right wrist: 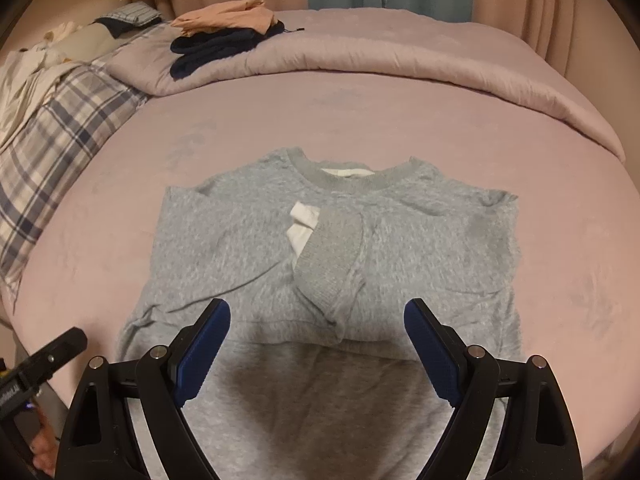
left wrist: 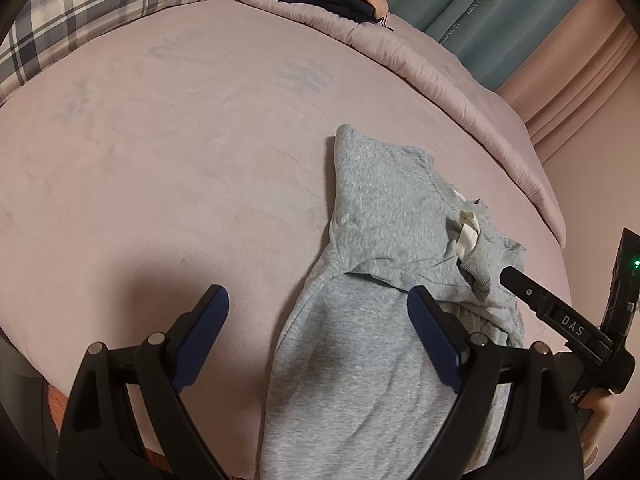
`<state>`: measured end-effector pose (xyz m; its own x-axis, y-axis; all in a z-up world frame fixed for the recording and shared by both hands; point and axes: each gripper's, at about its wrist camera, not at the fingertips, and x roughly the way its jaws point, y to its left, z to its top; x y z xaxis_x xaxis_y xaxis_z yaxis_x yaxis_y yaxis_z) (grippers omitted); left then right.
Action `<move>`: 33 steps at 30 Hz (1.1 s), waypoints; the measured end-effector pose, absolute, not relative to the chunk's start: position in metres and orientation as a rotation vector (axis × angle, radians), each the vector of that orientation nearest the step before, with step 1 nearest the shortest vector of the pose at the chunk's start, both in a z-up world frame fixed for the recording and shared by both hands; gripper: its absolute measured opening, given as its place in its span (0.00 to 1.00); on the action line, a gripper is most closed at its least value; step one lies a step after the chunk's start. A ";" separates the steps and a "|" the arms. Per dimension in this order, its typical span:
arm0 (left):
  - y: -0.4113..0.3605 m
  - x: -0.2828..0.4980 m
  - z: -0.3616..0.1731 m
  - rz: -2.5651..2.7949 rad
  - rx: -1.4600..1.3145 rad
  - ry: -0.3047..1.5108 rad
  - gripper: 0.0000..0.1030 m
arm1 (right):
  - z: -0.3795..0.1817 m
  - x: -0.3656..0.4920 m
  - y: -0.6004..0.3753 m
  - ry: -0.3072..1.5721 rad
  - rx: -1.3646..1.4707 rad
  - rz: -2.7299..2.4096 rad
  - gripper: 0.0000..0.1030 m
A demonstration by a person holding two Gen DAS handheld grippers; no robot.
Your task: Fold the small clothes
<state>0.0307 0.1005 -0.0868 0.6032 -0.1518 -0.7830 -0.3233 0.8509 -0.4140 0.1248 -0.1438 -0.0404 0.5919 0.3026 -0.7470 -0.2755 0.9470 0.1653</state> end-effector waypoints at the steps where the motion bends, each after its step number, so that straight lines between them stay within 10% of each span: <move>1: 0.101 0.031 -0.087 0.103 -0.565 0.929 0.89 | -0.041 0.125 -0.143 0.878 0.031 0.336 0.86; 33: 0.103 0.036 -0.108 0.121 -0.552 0.999 0.88 | -0.039 0.134 -0.123 0.837 -0.131 0.342 0.53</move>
<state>0.0361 0.1025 -0.1080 0.5466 -0.1509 -0.8237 -0.3431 0.8569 -0.3847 0.1344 -0.1228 -0.0392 0.6191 0.2453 -0.7460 -0.3475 0.9375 0.0199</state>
